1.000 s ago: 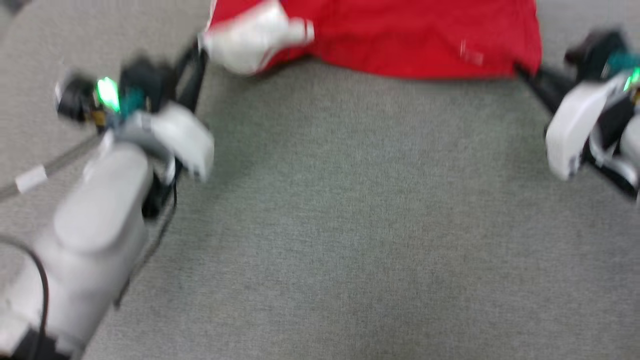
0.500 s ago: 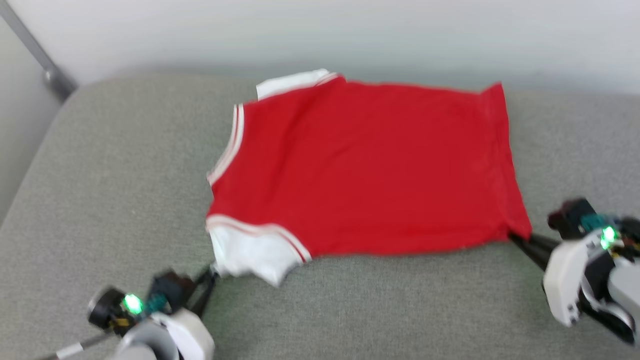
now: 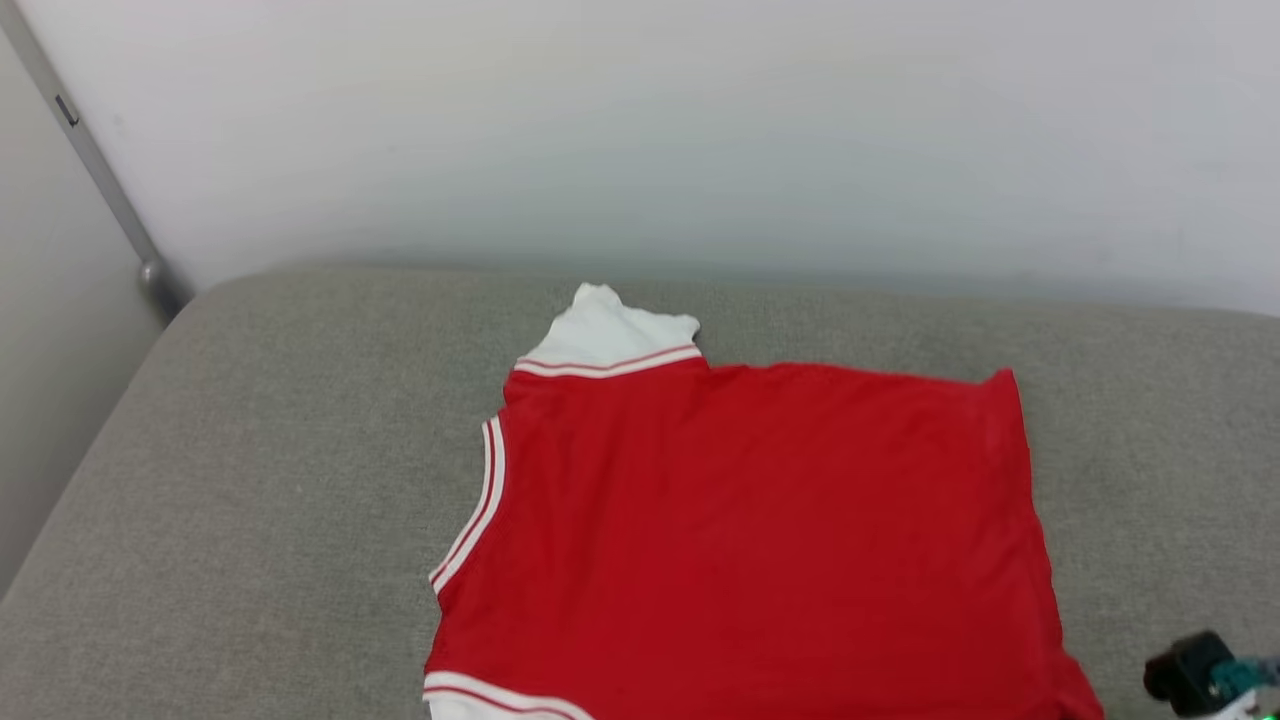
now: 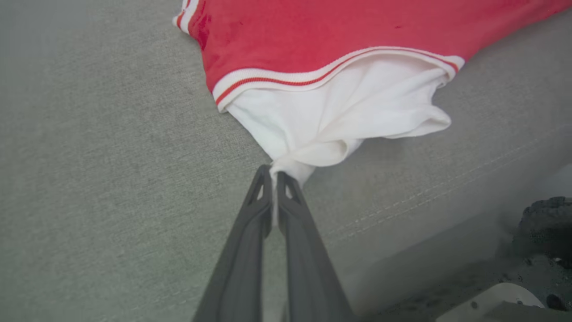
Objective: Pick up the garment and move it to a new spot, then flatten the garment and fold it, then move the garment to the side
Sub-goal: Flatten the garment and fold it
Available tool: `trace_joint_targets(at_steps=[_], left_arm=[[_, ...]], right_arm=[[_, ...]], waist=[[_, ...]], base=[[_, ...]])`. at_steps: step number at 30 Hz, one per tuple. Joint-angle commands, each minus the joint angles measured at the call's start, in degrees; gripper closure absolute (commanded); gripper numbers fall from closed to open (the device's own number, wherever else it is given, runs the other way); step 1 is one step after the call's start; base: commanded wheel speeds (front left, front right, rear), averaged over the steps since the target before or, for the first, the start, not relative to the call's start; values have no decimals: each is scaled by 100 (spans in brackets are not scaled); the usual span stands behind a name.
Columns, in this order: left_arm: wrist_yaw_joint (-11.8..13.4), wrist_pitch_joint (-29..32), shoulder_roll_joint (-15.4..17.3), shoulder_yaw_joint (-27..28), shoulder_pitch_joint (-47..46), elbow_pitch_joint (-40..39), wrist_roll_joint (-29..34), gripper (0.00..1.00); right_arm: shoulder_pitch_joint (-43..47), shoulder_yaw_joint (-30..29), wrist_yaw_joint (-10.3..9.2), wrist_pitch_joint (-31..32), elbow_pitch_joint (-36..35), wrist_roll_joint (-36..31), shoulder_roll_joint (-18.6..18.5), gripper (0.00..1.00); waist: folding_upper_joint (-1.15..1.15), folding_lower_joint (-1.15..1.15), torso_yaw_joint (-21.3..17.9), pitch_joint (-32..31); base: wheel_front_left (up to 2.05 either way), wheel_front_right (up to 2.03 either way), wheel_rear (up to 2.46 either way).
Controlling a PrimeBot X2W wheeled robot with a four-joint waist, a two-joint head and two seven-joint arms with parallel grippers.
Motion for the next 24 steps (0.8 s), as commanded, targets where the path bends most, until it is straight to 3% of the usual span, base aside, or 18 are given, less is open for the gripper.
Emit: trace_joint_targets(at_steps=[1,9,10,15,24], left_arm=[[93,41,80,21,137,-99,-50,100],[289,277,229,-96,475,-483,-119,100],[203,313,259,-80,167,-470,12,100],[-47,407,273,-49,-457,-404,208,100],[-712,707,58,-69,-1984,92,604,100]], right_arm=[[228,-51,-6,36,-52,66,-44,100],[920,-452,-6,281,-326,22,-135,100],[950,-784,-6,374,-405,-110,-67,100],[753,-1229,-5,561,-558,-315,-16,100],[359,-2070,-5,1042,-971,-690,-43,100]], waist=[[0,2,-18,-74],[0,2,-14,-158],[0,2,-9,-124],[0,2,-19,-44],[0,2,-173,346]], base=[[0,0,0],[0,0,0],[0,0,0],[0,0,0],[0,0,0]])
